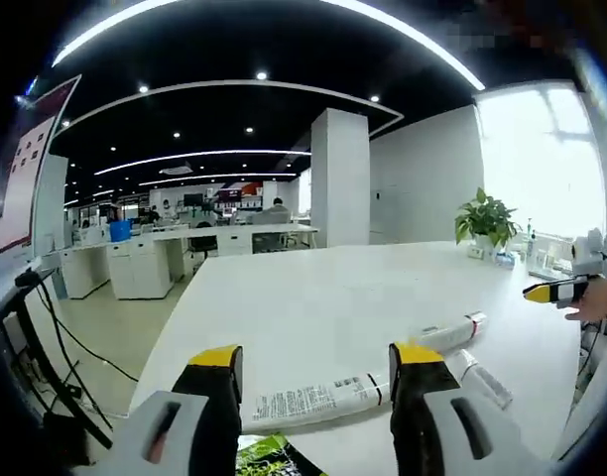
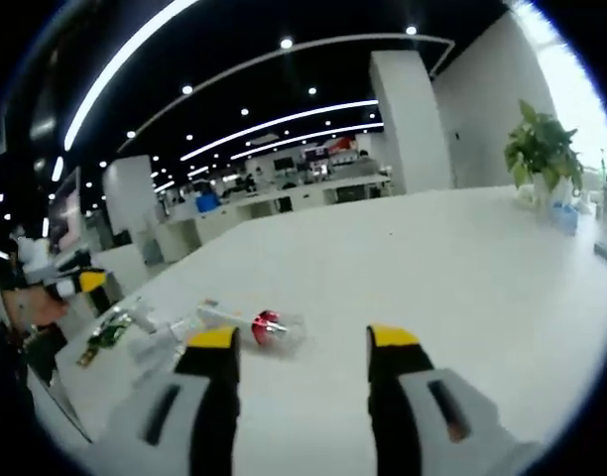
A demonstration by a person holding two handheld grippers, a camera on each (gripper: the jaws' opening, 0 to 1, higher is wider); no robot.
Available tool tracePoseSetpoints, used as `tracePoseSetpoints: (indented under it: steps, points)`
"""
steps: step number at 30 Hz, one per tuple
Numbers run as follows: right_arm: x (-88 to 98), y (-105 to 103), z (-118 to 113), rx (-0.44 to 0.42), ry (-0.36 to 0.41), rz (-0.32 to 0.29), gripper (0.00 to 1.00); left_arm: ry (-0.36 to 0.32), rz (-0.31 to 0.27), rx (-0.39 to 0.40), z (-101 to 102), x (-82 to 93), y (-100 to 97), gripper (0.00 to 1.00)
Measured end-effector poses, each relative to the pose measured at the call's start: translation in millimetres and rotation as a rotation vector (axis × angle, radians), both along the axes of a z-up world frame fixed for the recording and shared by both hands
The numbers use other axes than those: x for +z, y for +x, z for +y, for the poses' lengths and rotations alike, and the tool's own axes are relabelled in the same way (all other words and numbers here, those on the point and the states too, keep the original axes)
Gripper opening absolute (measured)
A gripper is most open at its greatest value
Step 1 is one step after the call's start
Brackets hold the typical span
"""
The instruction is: Arrange the skincare products in the storage area until every visible bottle or jar stands upright without overlapping.
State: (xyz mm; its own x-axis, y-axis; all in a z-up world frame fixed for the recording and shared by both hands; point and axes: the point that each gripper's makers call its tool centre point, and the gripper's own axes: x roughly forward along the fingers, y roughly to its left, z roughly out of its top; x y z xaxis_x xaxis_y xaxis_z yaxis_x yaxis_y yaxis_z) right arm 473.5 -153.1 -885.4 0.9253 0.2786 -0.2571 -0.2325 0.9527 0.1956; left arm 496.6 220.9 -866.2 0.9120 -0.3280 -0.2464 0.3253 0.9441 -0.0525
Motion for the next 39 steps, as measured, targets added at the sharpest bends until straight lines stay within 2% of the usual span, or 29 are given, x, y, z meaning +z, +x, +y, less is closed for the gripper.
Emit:
tracePoseSetpoints:
  steps: [6,11,15,20,23,26,31,39]
  points:
    - [-11.3,-3,-6,-0.011,0.004,0.044,0.46,-0.005,0.050,-0.065,-10,-7.7,15.2,0.59]
    - [-5.7,0,-9,-0.011,0.009,0.033,0.45,0.006,0.057,-0.105,-19,-6.8,27.1,0.59]
    - [-5.4,1,-10,-0.004,-0.003,0.039,0.41,0.018,0.064,-0.181,-37,-6.2,35.0,0.58]
    - [-2.1,1,-10,0.004,-0.014,0.032,0.41,0.027,0.082,-0.211,-52,-6.1,44.4,0.58]
    - [-3.0,-1,-9,0.006,-0.015,0.037,0.41,0.058,0.084,-0.251,-59,-6.8,45.2,0.57]
    - [-7.5,-3,-7,0.012,-0.010,0.052,0.40,0.125,0.119,-0.329,-70,-16.2,42.0,0.55]
    - [-13.6,-7,-2,0.026,-0.008,0.066,0.40,0.126,0.126,-0.384,-86,-12.8,47.5,0.54]
    - [-20.3,-6,2,0.041,-0.012,0.091,0.38,0.212,0.146,-0.511,-117,-13.9,52.3,0.54]
